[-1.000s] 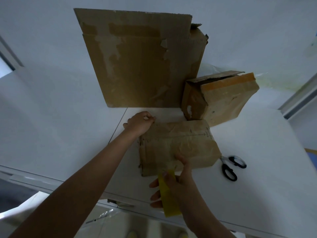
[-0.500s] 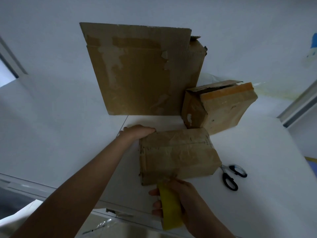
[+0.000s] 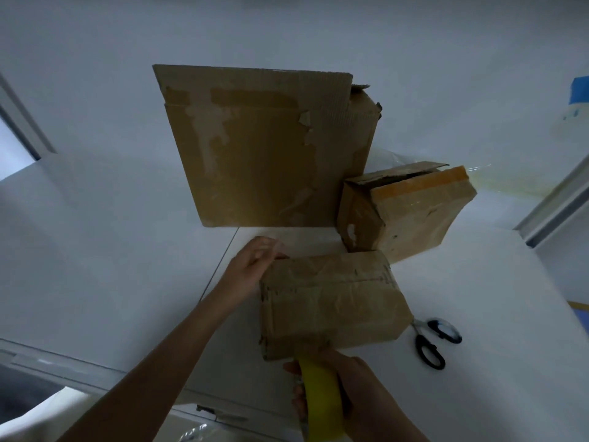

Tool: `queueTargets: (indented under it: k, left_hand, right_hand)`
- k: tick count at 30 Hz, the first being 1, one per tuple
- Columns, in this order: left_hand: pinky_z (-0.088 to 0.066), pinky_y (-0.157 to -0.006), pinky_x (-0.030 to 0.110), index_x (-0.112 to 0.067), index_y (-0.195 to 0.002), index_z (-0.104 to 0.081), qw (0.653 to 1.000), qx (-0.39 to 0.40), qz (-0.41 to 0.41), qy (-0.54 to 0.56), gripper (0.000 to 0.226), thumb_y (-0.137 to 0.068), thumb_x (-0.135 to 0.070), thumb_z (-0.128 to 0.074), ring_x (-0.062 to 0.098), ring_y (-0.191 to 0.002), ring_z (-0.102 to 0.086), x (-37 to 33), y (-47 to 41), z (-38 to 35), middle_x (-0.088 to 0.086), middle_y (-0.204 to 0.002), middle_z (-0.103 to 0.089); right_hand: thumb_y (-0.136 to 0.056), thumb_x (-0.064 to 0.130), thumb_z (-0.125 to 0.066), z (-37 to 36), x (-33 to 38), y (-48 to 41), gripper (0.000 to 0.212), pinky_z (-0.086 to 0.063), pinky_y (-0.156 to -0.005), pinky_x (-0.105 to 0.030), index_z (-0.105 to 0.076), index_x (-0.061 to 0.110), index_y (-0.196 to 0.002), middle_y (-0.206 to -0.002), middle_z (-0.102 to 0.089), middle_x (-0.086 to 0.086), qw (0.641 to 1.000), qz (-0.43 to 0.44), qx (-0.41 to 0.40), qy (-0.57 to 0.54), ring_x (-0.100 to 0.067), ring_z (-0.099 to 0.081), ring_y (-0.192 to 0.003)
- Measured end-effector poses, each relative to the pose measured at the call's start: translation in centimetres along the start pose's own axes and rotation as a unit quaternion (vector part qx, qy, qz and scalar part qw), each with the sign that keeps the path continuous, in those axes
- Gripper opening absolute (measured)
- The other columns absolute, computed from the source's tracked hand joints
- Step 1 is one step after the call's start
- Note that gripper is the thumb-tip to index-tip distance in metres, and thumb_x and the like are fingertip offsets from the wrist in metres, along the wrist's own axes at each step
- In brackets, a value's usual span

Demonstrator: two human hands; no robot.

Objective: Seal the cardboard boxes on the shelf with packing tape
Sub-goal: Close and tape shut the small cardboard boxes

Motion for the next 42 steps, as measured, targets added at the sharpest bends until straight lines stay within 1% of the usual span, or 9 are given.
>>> queueTargets:
  k: [5, 10, 15, 25, 29, 33, 35, 38, 42]
  left_hand:
    - [-0.038, -0.108, 0.017, -0.046, -0.15, -0.009, 0.988, 0.152, -0.032, 0.0, 0.14, -0.039, -0.061, -0.093, -0.009, -0.137, -0.03, 2.5, 5.0, -0.5, -0.029, -0.149, -0.025]
    - [-0.027, -0.119, 0.031, -0.055, -0.148, 0.012, 0.967, 0.185, -0.063, -0.164, 0.151, -0.042, -0.06, -0.095, -0.005, -0.146, -0.011, 2.1, 6.2, 0.7, -0.031, -0.156, -0.002]
    - [-0.033, -0.118, 0.039, -0.049, -0.153, -0.003, 0.968, 0.14, -0.079, -0.191, 0.137, -0.048, -0.067, -0.089, 0.0, -0.143, -0.025, 2.0, 6.0, 0.7, -0.024, -0.155, -0.016]
    - [-0.053, -0.097, 0.034, -0.046, -0.139, -0.043, 0.995, 0.091, 0.026, 0.006, 0.107, -0.045, -0.088, -0.071, 0.012, -0.114, -0.057, 1.5, 5.9, 0.1, -0.013, -0.135, -0.053]
    - [-0.053, -0.085, 0.02, -0.031, -0.135, -0.051, 0.99, 0.071, 0.074, 0.101, 0.113, -0.039, -0.086, -0.074, 0.01, -0.109, -0.063, 1.3, 6.4, -0.3, -0.006, -0.127, -0.061]
    - [-0.044, -0.058, 0.006, -0.025, -0.11, -0.062, 0.981, 0.053, 0.159, 0.097, 0.041, -0.084, -0.057, -0.06, 0.004, -0.085, -0.06, 0.1, 5.8, -0.8, -0.006, -0.102, -0.064]
    - [-0.048, -0.082, 0.013, -0.032, -0.104, -0.069, 0.979, 0.018, 0.187, 0.077, 0.039, -0.092, -0.064, -0.05, 0.011, -0.1, -0.064, 0.5, 5.2, -0.3, -0.006, -0.104, -0.069]
    - [-0.039, -0.111, 0.041, -0.037, -0.125, -0.065, 0.989, -0.096, 0.086, -0.067, 0.074, -0.074, -0.086, -0.044, 0.015, -0.125, -0.054, 0.3, 4.9, 1.4, -0.008, -0.128, -0.065]
    - [-0.039, -0.11, 0.027, -0.033, -0.138, -0.047, 0.979, -0.086, -0.165, -0.086, 0.059, -0.081, -0.048, -0.054, 0.001, -0.13, -0.046, -3.6, 5.8, 1.7, -0.023, -0.139, -0.049]
  right_hand:
    - [-0.068, 0.024, -0.074, 0.4, -0.1, 0.3, 0.059, -0.052, -0.055, -0.036, -0.064, -0.017, -0.11, -0.079, -0.066, -0.026, 1.0, -0.003, -0.017, -0.008, -0.034, -0.062, -0.059]
    - [-0.069, 0.027, -0.073, 0.8, 0.0, 0.4, 0.038, -0.053, -0.063, -0.037, -0.076, -0.007, -0.086, -0.082, -0.067, -0.026, 1.0, 0.009, -0.01, 0.025, -0.032, -0.063, -0.061]
    - [-0.078, 0.018, -0.07, 0.5, 0.3, 0.8, 0.028, -0.055, -0.056, -0.033, -0.075, -0.007, -0.089, -0.094, -0.07, -0.03, 0.998, 0.033, -0.009, 0.058, -0.031, -0.064, -0.061]
    - [-0.055, 0.033, -0.08, -1.7, 2.7, 5.8, 0.069, -0.053, -0.057, -0.032, -0.064, -0.005, -0.11, -0.077, -0.069, -0.03, 0.987, 0.11, 0.04, 0.113, -0.029, -0.066, -0.057]
    - [-0.063, 0.011, -0.087, -2.7, 4.0, 7.6, 0.079, -0.05, -0.046, -0.019, -0.044, 0.023, -0.128, -0.064, -0.072, -0.015, 0.967, 0.235, -0.017, 0.093, -0.018, -0.068, -0.051]
    - [-0.052, 0.031, -0.081, -3.3, 4.3, 6.8, 0.081, -0.054, -0.063, -0.018, -0.046, 0.038, -0.124, -0.084, -0.076, 0.001, 0.916, 0.342, -0.049, 0.204, -0.011, -0.072, -0.078]
    - [-0.053, 0.045, -0.076, -3.5, 4.7, 5.7, 0.063, -0.052, -0.069, -0.016, -0.054, 0.037, -0.111, -0.088, -0.075, 0.012, 0.885, 0.365, -0.058, 0.282, -0.002, -0.069, -0.083]
    - [-0.072, 0.054, -0.072, -3.9, 6.1, 4.2, 0.036, -0.049, -0.072, -0.015, -0.068, 0.032, -0.1, -0.089, -0.072, 0.018, 0.834, 0.417, -0.067, 0.354, 0.003, -0.066, -0.085]
    - [-0.087, 0.04, -0.062, -4.7, 7.8, 2.4, 0.016, -0.046, -0.063, -0.016, -0.071, 0.028, -0.087, -0.075, -0.07, 0.019, 0.832, 0.437, -0.038, 0.34, 0.003, -0.064, -0.072]
Point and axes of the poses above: each hand's wrist, its own y-axis away from the middle knuckle, its own z-axis out of the back of the hand, x = y × z, the point moved 3 cm from there along -y, towards the middle knuckle
